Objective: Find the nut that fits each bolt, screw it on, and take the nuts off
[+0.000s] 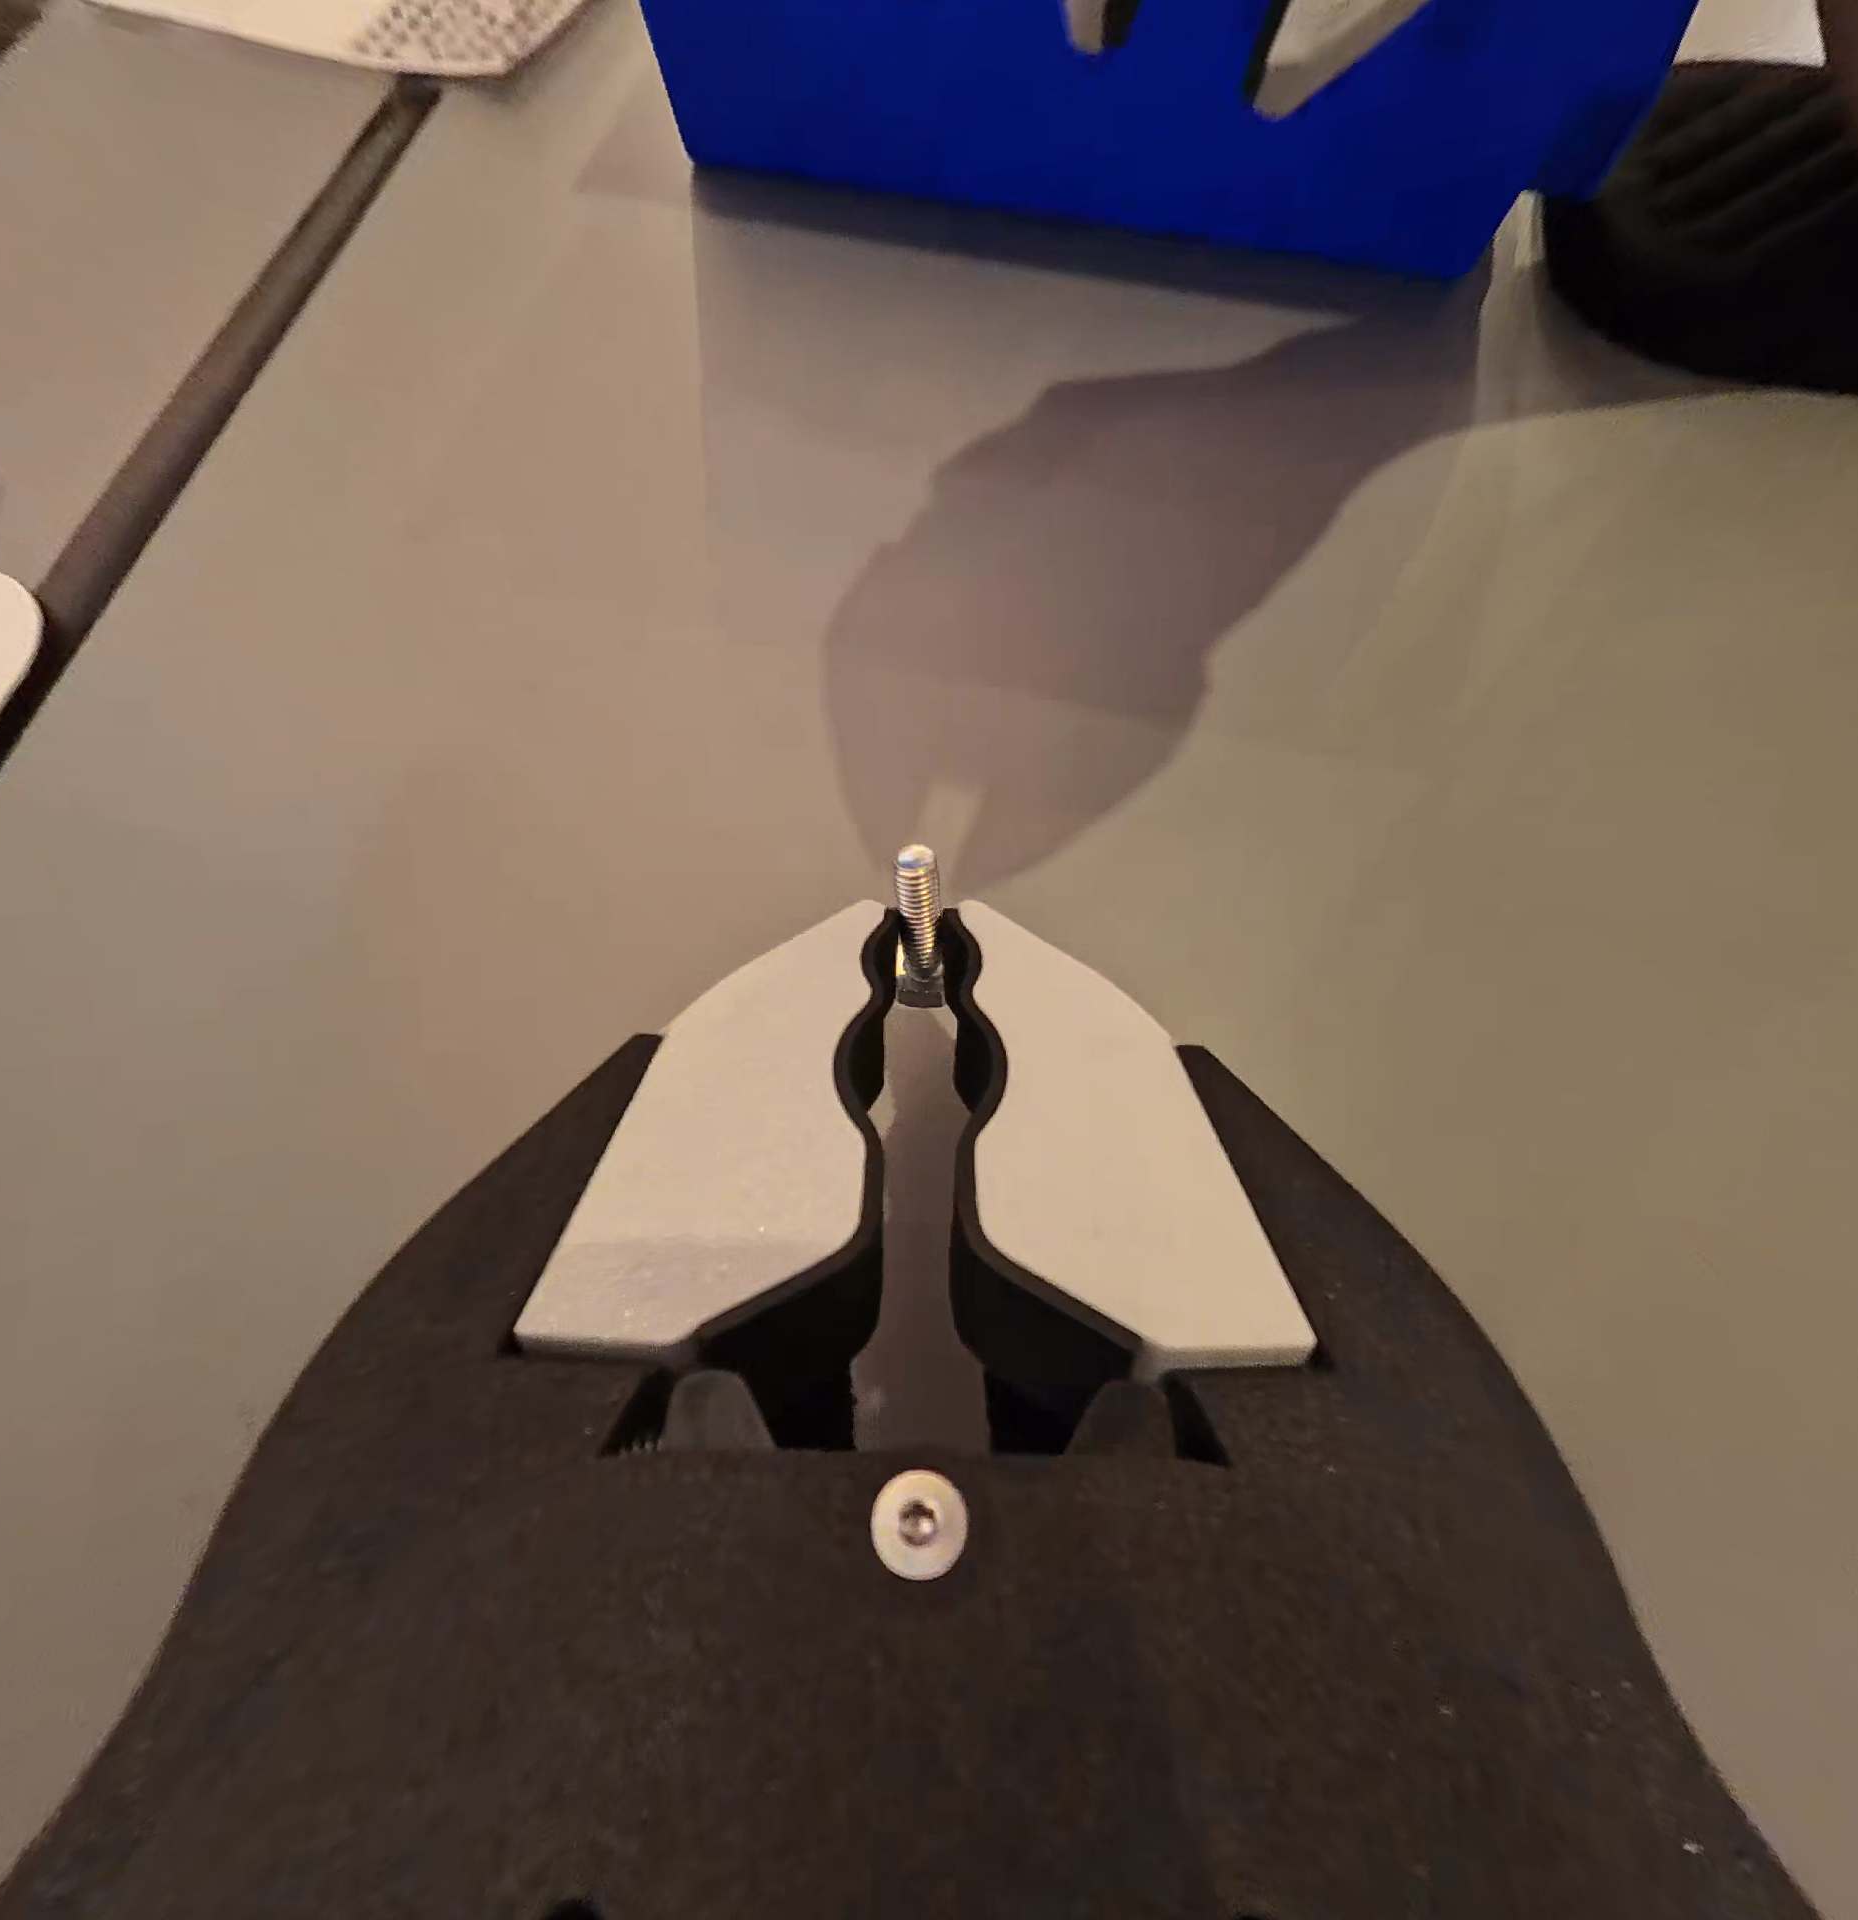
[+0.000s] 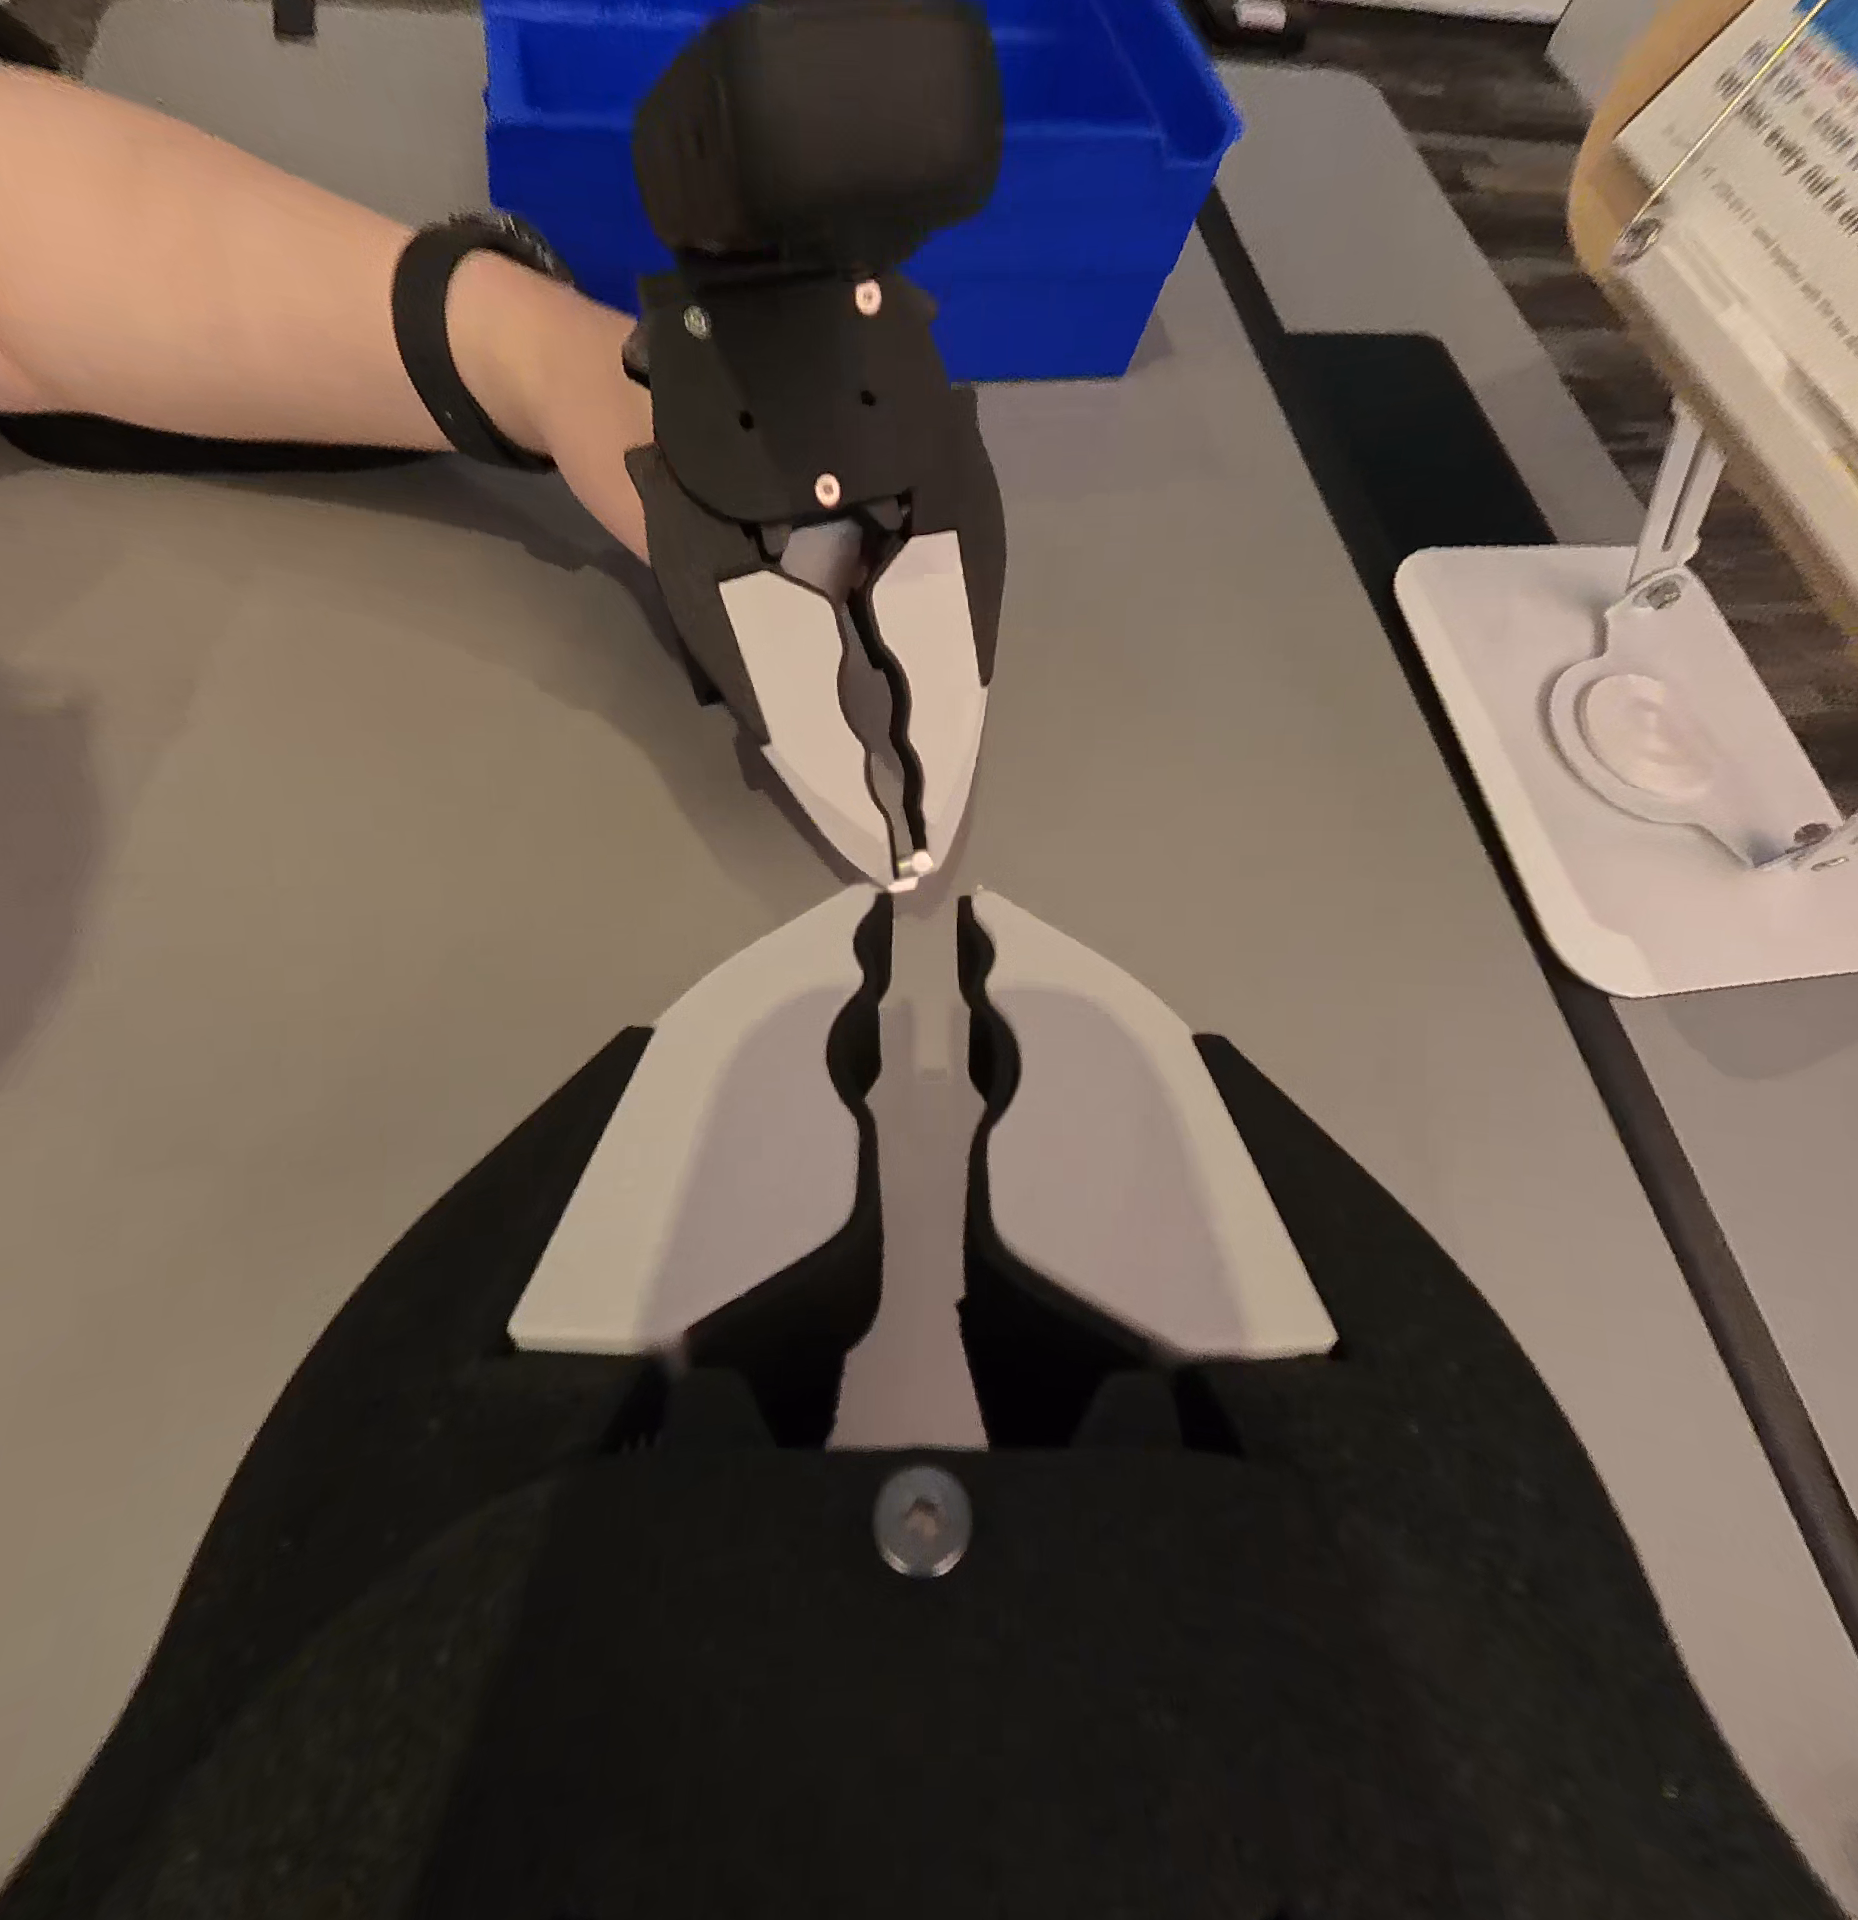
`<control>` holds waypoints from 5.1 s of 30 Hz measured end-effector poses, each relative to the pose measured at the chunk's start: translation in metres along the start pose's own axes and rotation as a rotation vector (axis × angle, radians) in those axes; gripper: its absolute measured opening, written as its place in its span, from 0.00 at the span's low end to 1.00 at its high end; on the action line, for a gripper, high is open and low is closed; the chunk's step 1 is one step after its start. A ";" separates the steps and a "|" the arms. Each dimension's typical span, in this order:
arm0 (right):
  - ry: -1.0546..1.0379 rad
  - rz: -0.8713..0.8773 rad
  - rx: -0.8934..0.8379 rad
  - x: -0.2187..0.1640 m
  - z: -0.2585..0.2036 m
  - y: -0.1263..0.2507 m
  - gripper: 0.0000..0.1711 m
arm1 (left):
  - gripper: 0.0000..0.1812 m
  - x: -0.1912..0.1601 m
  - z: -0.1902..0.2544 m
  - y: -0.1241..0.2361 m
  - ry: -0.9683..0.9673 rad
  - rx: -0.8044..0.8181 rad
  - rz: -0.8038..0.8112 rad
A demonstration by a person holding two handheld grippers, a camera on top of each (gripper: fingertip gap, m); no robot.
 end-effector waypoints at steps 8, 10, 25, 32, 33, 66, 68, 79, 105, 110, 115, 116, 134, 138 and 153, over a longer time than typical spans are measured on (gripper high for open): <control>0.031 -0.099 0.035 -0.010 -0.015 -0.037 0.07 | 0.04 0.013 0.015 0.001 -0.080 -0.051 0.108; 0.041 -0.105 0.054 -0.011 -0.019 -0.044 0.09 | 0.04 0.014 0.016 0.003 -0.099 -0.052 0.114; -0.025 -0.104 0.124 -0.020 -0.021 -0.056 0.00 | 0.04 0.018 0.029 0.002 -0.172 -0.094 0.095; -0.069 -0.127 0.111 -0.027 -0.015 -0.062 0.01 | 0.04 0.008 0.024 -0.007 -0.160 -0.070 0.012; -0.064 -0.124 0.115 -0.027 -0.016 -0.061 0.04 | 0.04 0.008 0.023 -0.007 -0.162 -0.063 0.016; -0.043 -0.546 -0.070 -0.055 -0.010 -0.082 0.04 | 0.04 0.030 -0.024 0.122 0.166 0.159 -0.018; -0.051 -0.530 -0.060 -0.054 -0.009 -0.083 0.04 | 0.05 0.027 -0.027 0.125 0.188 0.145 -0.018; -0.041 -0.366 -0.110 -0.036 -0.004 -0.069 0.10 | 0.11 0.021 -0.030 0.185 0.140 0.307 -0.058; -0.040 -0.247 -0.070 -0.018 -0.020 -0.059 0.04 | 0.18 -0.173 -0.082 0.225 0.455 0.302 -0.618; -0.042 -0.246 -0.054 -0.017 -0.020 -0.057 0.04 | 0.18 -0.185 -0.087 0.224 0.483 0.319 -0.676; -0.041 -0.263 -0.049 -0.020 -0.019 -0.058 0.04 | 0.17 -0.189 -0.090 0.220 0.497 0.307 -0.677; -0.040 -0.265 -0.050 -0.020 -0.019 -0.058 0.04 | 0.17 -0.188 -0.091 0.220 0.499 0.309 -0.674; -0.035 -0.261 -0.080 -0.019 -0.015 -0.052 0.04 | 0.08 -0.152 -0.088 0.252 0.441 0.429 -0.485; -0.061 -0.252 -0.110 -0.015 -0.010 -0.043 0.04 | 0.08 -0.064 -0.055 0.263 0.238 0.426 -0.220; -0.290 -0.267 -0.171 -0.036 0.020 -0.026 0.04 | 0.07 0.016 0.036 0.017 0.030 -0.083 -0.385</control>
Point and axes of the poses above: each gripper's, where its closed fingertips meet, y back along the fingers, x out of its top, z = x × y across the jaws, the point moved 7 cm from there along y, back along the fingers, and after that the axes turned 2 degrees about -x, right-handed, at the moved point
